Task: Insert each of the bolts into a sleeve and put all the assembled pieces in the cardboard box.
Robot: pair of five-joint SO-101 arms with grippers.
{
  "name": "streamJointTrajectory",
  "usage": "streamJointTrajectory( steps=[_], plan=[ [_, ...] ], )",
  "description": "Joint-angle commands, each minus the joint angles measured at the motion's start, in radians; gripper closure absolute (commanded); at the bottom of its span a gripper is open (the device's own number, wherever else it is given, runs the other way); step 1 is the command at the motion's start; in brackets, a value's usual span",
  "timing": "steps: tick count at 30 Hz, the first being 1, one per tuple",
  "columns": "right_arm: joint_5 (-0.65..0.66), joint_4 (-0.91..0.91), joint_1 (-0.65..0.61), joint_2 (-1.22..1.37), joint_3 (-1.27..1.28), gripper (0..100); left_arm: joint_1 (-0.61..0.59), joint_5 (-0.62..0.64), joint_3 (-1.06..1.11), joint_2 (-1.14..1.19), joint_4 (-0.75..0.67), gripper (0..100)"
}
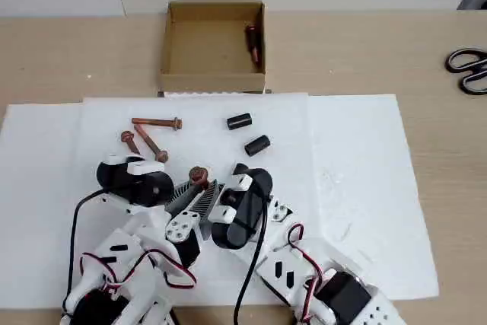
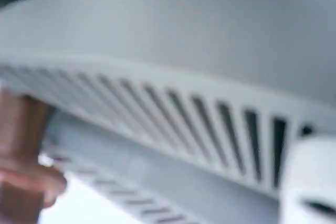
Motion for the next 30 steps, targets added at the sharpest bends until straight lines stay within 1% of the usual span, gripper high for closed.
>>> streamJointTrajectory(
  steps=[1,5,9,11,23,30],
  plan=[
    [0.009,-0.041,0.021,-0.008,-0.095,99.5,-0.083,-0.014,0.008,0.003,0.009,100],
    [0.008,-0.039,0.021,-0.008,-0.092,99.5,-0.083,-0.014,0.013,0.003,-0.005,98],
    [0.009,-0.036,0.021,-0.008,-0.092,99.5,-0.081,-0.014,0.016,0.005,0.0,85],
    [0.009,-0.035,0.021,-0.008,-0.091,99.5,-0.083,-0.014,0.016,0.005,0.003,80],
    [0.008,-0.042,0.025,-0.008,-0.035,99.5,-0.077,-0.014,0.007,0.005,0.003,80],
    [0.006,-0.044,0.025,-0.015,0.006,99.5,-0.075,-0.014,-0.101,0.005,0.026,80]
  ],
)
